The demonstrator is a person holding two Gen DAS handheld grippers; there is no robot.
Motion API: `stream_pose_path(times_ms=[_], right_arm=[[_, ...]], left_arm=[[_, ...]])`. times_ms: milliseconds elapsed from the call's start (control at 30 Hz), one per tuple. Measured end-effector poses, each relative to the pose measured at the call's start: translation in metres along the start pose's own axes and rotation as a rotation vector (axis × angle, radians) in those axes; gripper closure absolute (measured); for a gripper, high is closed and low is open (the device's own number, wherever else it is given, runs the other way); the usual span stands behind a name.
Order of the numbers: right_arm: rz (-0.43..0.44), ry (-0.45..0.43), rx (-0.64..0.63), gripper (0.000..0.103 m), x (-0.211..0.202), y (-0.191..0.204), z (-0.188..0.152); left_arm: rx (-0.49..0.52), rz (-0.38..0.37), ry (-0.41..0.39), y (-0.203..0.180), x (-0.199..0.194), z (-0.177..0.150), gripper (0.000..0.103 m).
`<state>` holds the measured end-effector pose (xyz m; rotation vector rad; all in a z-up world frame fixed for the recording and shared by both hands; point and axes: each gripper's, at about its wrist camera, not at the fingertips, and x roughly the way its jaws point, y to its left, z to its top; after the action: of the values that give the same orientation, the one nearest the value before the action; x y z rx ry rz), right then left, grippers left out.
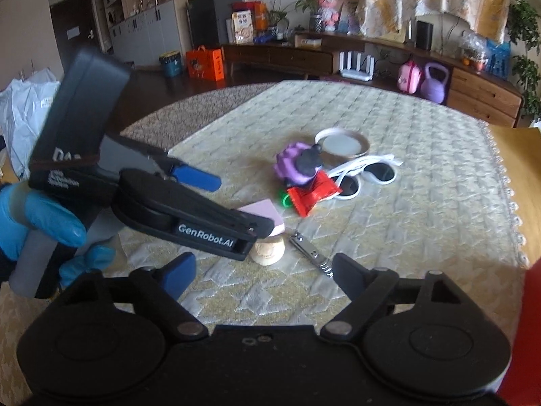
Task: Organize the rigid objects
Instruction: 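Grasp the pink square pad with the left tool while the right tool grasps the beige pebble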
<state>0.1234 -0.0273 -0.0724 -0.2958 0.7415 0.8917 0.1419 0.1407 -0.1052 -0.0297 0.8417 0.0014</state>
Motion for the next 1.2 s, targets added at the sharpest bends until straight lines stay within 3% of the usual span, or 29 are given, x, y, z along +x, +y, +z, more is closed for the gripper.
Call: stream_pose_path(times_ms=[333,667,767,1200], right_arm=[[-0.008,0.037,0.018,0.036,0.026,-0.007,0.002],[-0.013,0.04,0.021,0.068,0.046,-0.005,0.006],[-0.018,0.038,0.014,0.073,0.048,-0.003,0.006],[-0.027,0.041,0.008,0.074,0.026,-0.015,-0.01]], left_arm=[[-0.027,-0.05,0.013,0.005,0.012,0.005,0.023],[-0.062,-0.07,0.02,0.011,0.01,0.002,0.023],[-0.063,-0.073,0.02,0.011,0.01,0.002,0.023],[-0.054,-0.079,0.008,0.009,0.007,0.001,0.024]])
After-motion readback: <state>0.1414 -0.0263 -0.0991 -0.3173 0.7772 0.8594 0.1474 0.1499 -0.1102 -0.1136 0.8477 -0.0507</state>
